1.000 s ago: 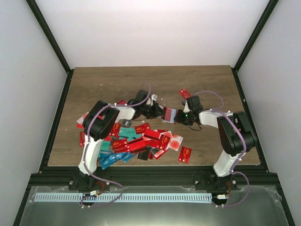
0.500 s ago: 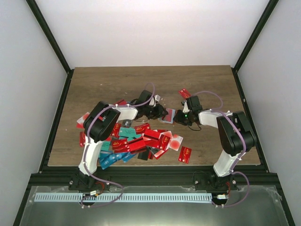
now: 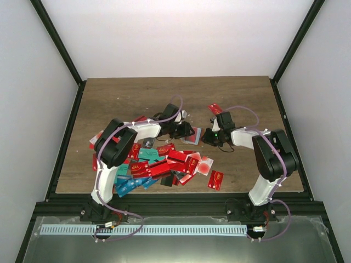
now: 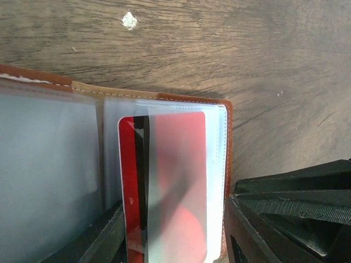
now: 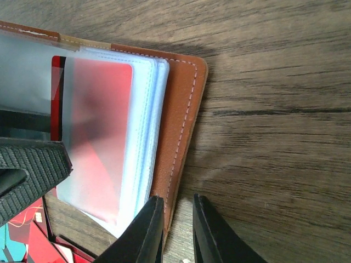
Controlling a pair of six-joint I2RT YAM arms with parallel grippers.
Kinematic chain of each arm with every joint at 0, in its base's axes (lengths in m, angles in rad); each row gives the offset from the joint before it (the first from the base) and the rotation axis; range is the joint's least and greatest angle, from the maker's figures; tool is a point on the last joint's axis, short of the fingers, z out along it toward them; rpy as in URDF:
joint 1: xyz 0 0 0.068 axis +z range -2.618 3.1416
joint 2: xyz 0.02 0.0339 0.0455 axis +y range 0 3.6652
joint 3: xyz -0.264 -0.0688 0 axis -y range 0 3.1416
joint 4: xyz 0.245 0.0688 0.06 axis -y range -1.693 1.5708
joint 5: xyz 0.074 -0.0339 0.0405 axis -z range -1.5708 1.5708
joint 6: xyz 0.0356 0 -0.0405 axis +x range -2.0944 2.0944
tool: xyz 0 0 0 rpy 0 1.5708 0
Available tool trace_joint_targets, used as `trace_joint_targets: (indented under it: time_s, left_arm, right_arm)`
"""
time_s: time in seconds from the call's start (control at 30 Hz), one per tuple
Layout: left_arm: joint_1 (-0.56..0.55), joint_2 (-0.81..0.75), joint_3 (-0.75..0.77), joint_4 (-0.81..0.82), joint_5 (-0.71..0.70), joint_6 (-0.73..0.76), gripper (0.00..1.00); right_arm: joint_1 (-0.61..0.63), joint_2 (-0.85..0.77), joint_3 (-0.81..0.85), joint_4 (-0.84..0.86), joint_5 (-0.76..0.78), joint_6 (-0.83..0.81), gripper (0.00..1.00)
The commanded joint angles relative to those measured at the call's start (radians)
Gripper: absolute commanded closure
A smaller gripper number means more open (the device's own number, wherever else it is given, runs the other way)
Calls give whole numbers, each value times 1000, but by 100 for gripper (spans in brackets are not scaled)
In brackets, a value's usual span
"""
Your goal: Put the credit cards into the card holder
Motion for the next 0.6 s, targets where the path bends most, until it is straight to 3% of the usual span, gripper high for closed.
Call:
trace_joint_targets:
  time_s: [0.0,0.37,0.57]
  left_arm:
    - [-7,-24,24,-111,-66,55,51]
    - [-13,-77,30,-142,-88,106,38]
    - [-12,-109,34,-154,-89,142,26]
  right_arm:
    - [5,2,24,-5,-1,-16,83]
    - [5,-8,45,-2,-24,-14,83]
    - [6,-32,50,4,-33,-13,83]
